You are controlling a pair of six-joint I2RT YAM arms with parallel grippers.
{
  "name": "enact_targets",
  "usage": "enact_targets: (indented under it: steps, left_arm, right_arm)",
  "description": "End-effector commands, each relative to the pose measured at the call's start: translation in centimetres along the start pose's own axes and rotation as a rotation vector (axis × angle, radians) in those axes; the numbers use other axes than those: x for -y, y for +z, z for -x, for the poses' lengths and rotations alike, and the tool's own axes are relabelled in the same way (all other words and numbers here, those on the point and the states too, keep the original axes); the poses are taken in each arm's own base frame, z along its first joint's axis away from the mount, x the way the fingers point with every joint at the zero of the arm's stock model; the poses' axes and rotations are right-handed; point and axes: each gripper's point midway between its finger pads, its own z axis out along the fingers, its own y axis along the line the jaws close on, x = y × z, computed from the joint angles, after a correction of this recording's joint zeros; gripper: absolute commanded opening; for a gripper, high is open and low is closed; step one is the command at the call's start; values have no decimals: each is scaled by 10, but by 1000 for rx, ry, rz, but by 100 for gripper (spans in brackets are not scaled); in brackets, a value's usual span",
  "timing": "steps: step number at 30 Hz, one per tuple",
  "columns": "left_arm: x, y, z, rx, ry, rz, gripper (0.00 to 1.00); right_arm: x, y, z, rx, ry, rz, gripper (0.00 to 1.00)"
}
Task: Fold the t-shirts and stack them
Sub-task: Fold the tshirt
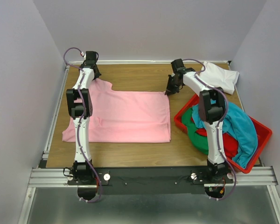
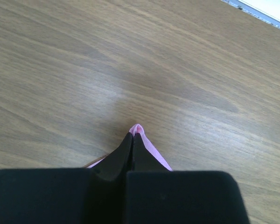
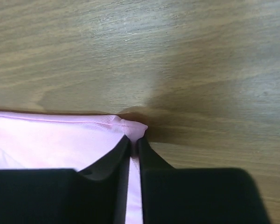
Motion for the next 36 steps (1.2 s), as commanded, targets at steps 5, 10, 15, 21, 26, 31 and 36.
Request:
enact_targets:
  steps: [5, 10, 15, 21, 26, 31, 36]
  left_arm:
    - [16, -13, 16, 27, -3, -108, 0]
    - [25, -29, 47, 100, -28, -177, 0]
    - [36, -48, 80, 185, -39, -235, 0]
    - [40, -81, 115, 285, -25, -292, 0]
    - [38, -106, 118, 317, 9, -326, 0]
    - [33, -135, 118, 351, 79, -354, 0]
    - [23, -141, 87, 298, 138, -350, 0]
  right_arm:
    - [0, 14, 2, -2, -7, -27, 4]
    - [-11, 4, 25, 62, -15, -6, 2]
    - [-25, -4, 46, 117, -16, 23, 2]
    - [-33, -21, 57, 160, -16, 37, 2]
    - [-33, -36, 60, 179, -27, 36, 2]
    - [-32, -45, 55, 174, -36, 39, 2]
    - [-34, -62, 49, 175, -56, 51, 2]
